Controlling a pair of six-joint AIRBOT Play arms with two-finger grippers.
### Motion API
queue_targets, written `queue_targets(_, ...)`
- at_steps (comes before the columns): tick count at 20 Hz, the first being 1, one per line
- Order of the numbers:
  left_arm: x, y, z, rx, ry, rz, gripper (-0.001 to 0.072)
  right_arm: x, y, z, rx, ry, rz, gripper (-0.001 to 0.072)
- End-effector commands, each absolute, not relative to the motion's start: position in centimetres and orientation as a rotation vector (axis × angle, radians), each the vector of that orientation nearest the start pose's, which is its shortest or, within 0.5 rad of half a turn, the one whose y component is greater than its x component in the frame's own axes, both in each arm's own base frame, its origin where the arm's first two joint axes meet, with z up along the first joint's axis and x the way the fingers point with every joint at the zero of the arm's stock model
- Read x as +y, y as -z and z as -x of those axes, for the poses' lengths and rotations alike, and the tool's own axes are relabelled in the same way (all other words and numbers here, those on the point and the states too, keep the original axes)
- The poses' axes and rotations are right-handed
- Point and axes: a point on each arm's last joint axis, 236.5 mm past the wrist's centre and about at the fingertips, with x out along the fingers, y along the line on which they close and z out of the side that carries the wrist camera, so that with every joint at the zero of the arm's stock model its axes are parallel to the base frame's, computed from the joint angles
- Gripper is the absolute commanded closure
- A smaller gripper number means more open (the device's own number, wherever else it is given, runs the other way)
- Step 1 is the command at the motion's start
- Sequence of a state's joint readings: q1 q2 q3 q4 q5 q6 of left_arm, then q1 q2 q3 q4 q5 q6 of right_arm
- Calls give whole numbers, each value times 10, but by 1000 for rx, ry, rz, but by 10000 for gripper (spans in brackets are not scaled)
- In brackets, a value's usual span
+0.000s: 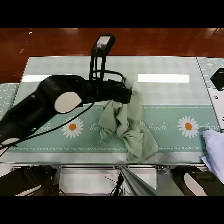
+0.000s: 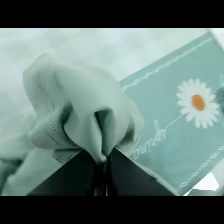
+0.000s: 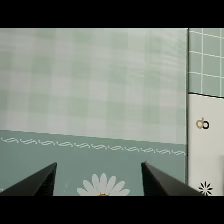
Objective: Fold the shirts.
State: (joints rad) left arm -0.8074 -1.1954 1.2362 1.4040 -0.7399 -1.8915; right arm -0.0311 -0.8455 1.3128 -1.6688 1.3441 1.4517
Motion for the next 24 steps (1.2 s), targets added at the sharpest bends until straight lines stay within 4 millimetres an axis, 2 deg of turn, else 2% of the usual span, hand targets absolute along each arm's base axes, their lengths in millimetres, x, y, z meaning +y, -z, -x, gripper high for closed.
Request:
queue_targets(1,-350,-112,-325,897,639,209,353,-23,-206,-322,870,23,133,105)
queue_targets(2,-341,-125,-334,878,623,223,196,-24,-206,-322,870,28,137,105)
queue_targets(3,-326,-138,-344,860,610,199,102,-26,-206,-321,871,32,146,105)
queue_targets(5,-281,-157,-354,875,569,106,102,-33,-206,-320,875,56,168,105)
queue_targets(6,-254,-160,-355,918,529,80,114,-35,-206,-320,876,64,174,105)
queue_targets(7,-224,-156,-351,977,494,33,174,-37,-207,-320,875,69,178,105)
queue_targets(8,-195,-145,-342,1053,477,-35,286,-37,-207,-320,875,70,179,105)
queue_targets(10,-155,-112,-316,1245,442,-69,276,-37,-203,-323,887,68,179,104)
queue_targets(11,-148,-95,-305,1317,453,-47,262,-37,-198,-326,901,65,180,104)
queue_targets(13,-154,-60,-288,1409,509,79,250,-35,-184,-333,947,52,181,104)
queue_targets(16,-180,-15,-273,1442,598,262,13,-29,-160,-344,1014,20,164,104)
queue_targets(17,-186,-3,-272,1439,600,307,-8,-26,-153,-347,1034,9,159,104)
queue_targets(19,-197,20,-270,1456,600,396,-8,-24,-142,-352,1065,-6,155,105)
queue_targets(21,-210,34,-269,1468,645,433,-7,-24,-134,-355,1087,-10,158,105)
queue_targets(24,-229,51,-285,1435,678,483,-5,-25,-129,-357,1102,-14,166,105)
